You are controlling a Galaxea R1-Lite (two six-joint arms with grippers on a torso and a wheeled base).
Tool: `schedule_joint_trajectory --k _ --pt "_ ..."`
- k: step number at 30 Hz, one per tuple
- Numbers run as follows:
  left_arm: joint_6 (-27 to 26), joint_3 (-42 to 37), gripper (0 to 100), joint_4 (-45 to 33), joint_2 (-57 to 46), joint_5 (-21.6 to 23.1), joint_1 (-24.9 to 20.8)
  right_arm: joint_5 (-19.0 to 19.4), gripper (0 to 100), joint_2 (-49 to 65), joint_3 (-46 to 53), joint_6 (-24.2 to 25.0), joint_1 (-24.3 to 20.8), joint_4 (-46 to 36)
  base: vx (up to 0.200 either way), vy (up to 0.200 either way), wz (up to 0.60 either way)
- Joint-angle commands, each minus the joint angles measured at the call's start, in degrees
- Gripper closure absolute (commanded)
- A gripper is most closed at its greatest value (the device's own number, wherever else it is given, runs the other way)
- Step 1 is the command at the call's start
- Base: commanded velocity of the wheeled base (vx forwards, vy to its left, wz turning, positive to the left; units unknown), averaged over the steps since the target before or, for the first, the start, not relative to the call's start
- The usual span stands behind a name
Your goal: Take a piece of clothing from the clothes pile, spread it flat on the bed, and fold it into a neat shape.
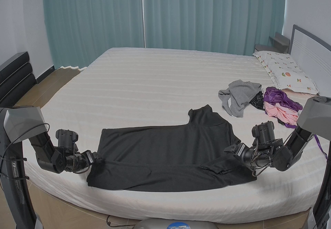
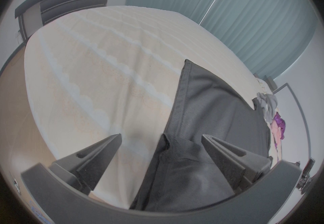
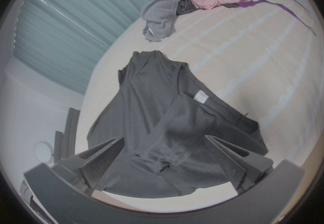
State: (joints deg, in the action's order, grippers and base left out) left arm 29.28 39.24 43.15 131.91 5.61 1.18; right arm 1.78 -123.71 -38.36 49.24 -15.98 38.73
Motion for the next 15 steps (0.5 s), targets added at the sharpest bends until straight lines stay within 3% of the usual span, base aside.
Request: schedule_joint_trajectory --k 1,4,11,15 --pt "3.24 -5.84 0 0.18 -7.64 5.29 0.75 0.07 0 -1.89 6.99 4.73 -1.95 10.67 0.000 0.000 0.00" --pt "5.00 -8.13 0 0.18 -8.87 6.26 0.40 0.07 0 -3.47 7.95 5.69 -1.95 13.92 0.000 0.000 0.00" --pt "14.75 -9.89 0 1.85 -8.96 6.52 -0.04 -0.11 0 -6.19 7.69 7.72 -3.27 15.50 0.000 0.000 0.00" --pt "15.37 -9.97 0 3.43 -8.60 6.52 -0.13 -0.11 0 -7.33 7.69 7.80 -3.18 17.34 0.000 0.000 0.00"
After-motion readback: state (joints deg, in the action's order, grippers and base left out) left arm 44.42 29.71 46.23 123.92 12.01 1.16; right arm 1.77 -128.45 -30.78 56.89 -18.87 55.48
